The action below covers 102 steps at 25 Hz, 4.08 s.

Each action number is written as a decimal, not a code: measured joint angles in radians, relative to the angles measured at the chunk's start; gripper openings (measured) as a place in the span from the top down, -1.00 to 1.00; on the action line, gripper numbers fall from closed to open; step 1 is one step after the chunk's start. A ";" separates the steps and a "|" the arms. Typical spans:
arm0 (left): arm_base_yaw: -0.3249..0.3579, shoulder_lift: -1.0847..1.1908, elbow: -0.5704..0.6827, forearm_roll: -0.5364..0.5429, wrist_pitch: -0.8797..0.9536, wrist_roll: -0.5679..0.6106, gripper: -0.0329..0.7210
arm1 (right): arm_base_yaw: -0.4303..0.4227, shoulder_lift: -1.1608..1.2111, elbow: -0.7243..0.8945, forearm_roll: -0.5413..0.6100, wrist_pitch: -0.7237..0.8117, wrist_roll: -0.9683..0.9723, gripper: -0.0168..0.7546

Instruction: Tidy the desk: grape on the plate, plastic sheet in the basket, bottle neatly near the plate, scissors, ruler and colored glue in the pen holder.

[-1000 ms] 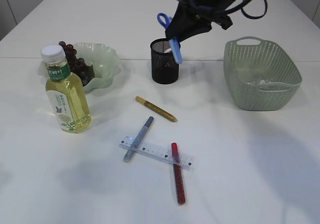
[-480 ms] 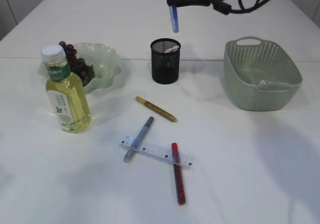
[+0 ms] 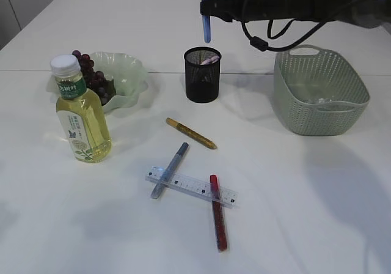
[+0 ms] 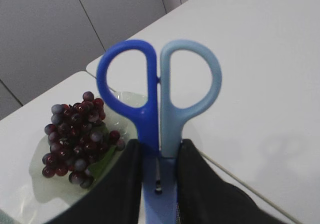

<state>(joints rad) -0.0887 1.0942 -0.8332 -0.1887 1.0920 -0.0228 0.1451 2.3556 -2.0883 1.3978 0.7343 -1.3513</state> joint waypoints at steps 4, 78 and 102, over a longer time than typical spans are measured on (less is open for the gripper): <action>0.000 0.000 0.000 -0.001 -0.004 0.000 -0.03 | 0.000 0.069 -0.013 0.201 -0.028 -0.151 0.53; 0.000 0.000 0.000 0.001 -0.035 0.051 -0.02 | 0.474 -0.380 0.511 -1.287 0.364 0.868 -0.01; 0.000 0.000 0.000 0.001 -0.127 0.055 -0.02 | 0.499 -0.155 0.394 -1.238 0.293 0.805 -0.36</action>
<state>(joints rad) -0.0887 1.0942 -0.8332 -0.1881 0.9650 0.0323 0.6438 2.2006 -1.6943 0.1597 1.0272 -0.5465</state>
